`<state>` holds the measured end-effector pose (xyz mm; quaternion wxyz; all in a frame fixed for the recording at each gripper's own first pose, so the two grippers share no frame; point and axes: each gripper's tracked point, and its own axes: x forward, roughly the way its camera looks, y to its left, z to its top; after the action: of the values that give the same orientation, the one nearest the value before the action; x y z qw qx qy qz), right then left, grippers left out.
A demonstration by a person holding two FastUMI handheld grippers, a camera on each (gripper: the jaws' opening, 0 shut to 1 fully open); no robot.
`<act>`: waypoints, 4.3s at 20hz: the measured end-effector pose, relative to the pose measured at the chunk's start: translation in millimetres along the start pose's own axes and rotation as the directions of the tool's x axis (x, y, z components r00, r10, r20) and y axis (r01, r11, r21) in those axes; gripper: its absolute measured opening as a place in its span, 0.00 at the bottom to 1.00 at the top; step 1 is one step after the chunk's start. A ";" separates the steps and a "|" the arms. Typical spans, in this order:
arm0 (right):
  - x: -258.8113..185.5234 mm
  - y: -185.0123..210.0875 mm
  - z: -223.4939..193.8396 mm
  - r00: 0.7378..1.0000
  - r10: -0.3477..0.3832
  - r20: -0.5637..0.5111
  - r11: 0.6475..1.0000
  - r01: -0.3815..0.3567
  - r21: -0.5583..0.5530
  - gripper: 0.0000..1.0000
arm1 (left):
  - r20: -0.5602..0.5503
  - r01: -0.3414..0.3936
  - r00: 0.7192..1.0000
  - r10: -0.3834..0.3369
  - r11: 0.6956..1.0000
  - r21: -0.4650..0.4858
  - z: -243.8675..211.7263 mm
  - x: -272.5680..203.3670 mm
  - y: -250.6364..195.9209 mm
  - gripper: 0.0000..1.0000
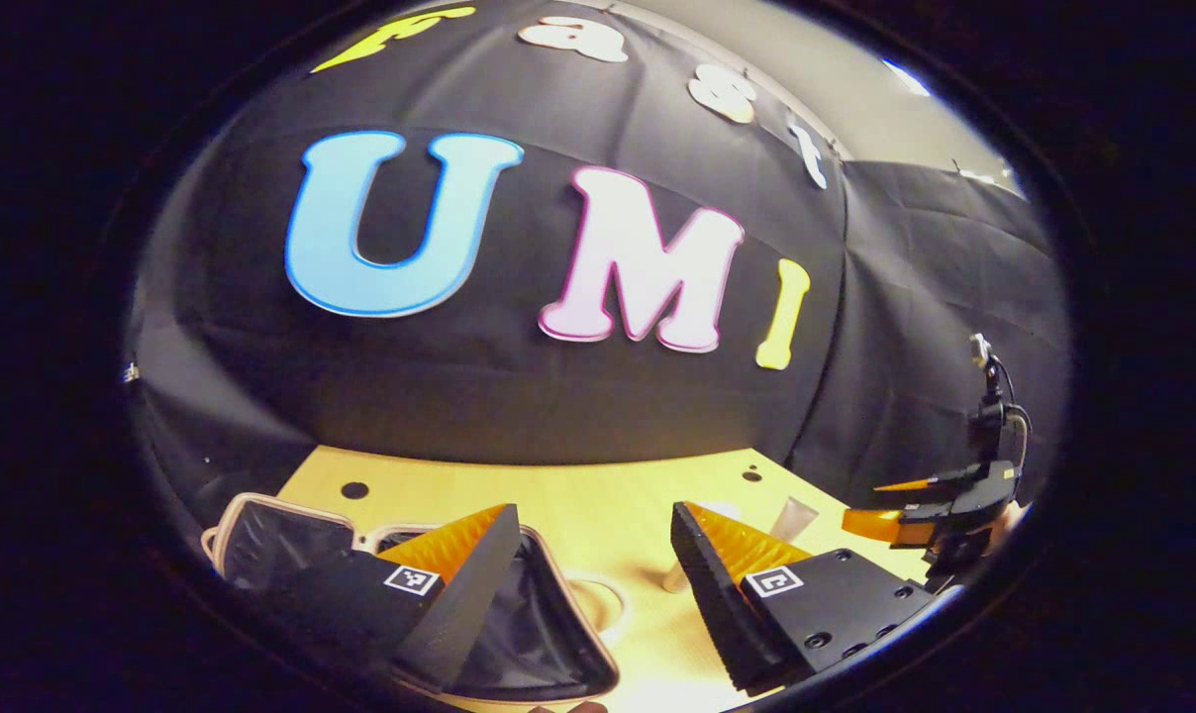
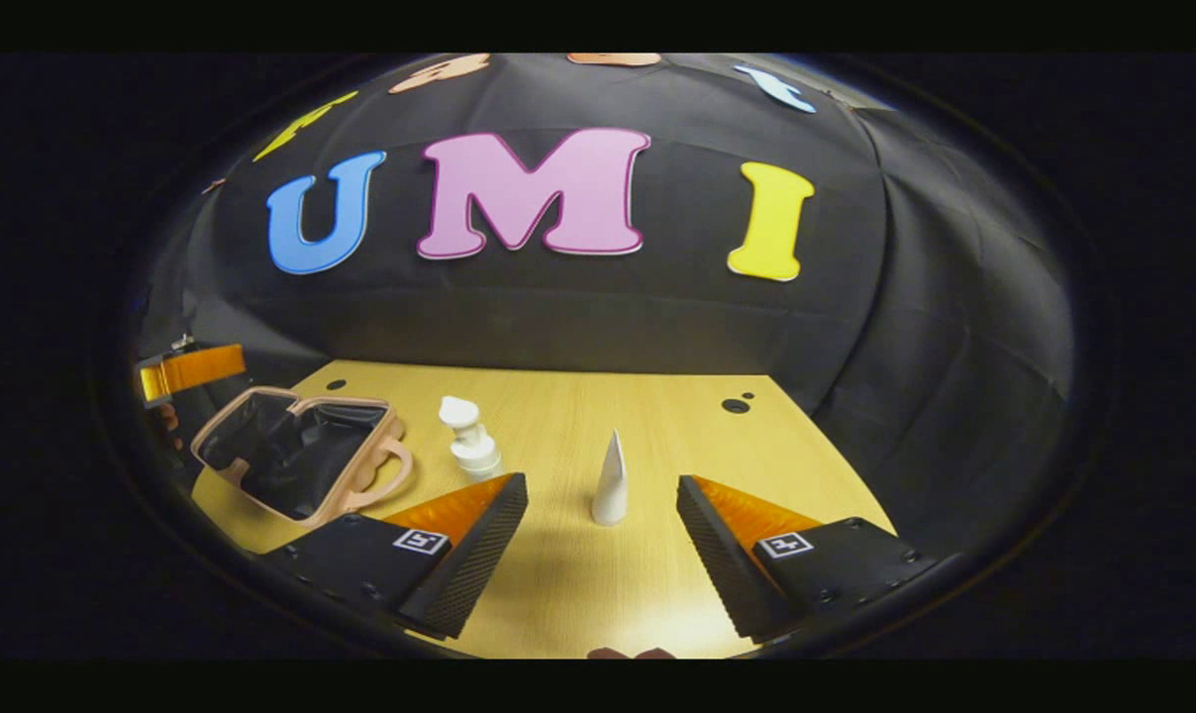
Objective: First open the suitcase, pack the skin care products into it, and then close the suitcase.
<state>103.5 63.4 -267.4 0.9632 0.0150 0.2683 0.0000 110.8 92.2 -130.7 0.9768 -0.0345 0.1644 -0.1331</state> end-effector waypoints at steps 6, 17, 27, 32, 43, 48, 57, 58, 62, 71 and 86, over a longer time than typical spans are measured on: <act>53.9 2.3 -40.8 0.991 0.085 -0.100 0.995 -0.089 -0.044 0.97 | -0.208 0.029 0.978 -0.014 0.997 0.071 -84.7 73.2 -75.5 0.96; 138.0 -2.2 -80.9 0.975 0.121 -0.186 0.992 -0.126 -0.014 0.95 | -0.346 -0.051 0.936 0.066 0.997 0.053 -153.2 191.4 -75.5 0.97; 116.2 17.8 -51.4 0.965 0.195 -0.174 0.980 -0.199 -0.002 0.28 | -0.477 -0.041 0.879 0.030 0.999 -0.013 -124.0 124.5 -65.4 0.57; 55.6 42.6 -19.8 0.958 0.263 -0.111 0.961 -0.270 -0.055 0.34 | -0.519 -0.079 0.852 0.072 0.997 0.008 -67.5 30.7 -5.7 0.57; -7.4 99.0 15.9 0.948 0.319 -0.023 0.946 -0.320 -0.058 0.34 | -0.855 -0.311 0.476 0.207 0.949 0.056 -137.9 -34.1 147.8 0.60; -21.8 96.4 2.1 0.949 0.310 -0.064 0.947 -0.314 -0.067 0.34 | -0.932 -0.381 0.310 0.190 0.922 0.061 -215.5 -27.3 180.2 0.58; -23.6 133.5 -0.8 0.916 0.376 -0.141 0.917 -0.389 -0.084 0.34 | -0.838 -0.404 0.486 0.246 0.914 0.034 -204.9 -17.8 195.9 0.78; -23.5 145.4 3.7 0.903 0.403 -0.147 0.904 -0.418 -0.086 0.34 | -0.787 -0.398 0.550 0.280 0.916 0.048 -187.0 -19.8 200.8 0.88; -17.2 219.3 12.4 0.823 0.528 -0.208 0.839 -0.543 -0.020 0.34 | -0.547 -0.420 0.740 0.392 0.904 0.079 -103.2 -61.9 201.3 0.95; 44.1 373.9 -71.0 0.605 0.557 -0.570 0.803 -0.567 0.184 0.35 | -0.407 -0.551 0.804 0.433 0.800 -0.239 -89.2 -240.7 184.7 0.95; 76.4 384.5 -92.1 0.630 0.424 -0.650 0.905 -0.279 0.320 0.72 | -0.471 -0.677 0.736 0.487 0.517 -0.524 -168.7 -376.0 312.7 0.97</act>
<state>124.4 451.0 -374.5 0.7608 0.1575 0.6066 0.1689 -209.5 491.1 -207.4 0.8513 -0.3050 0.3309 0.2698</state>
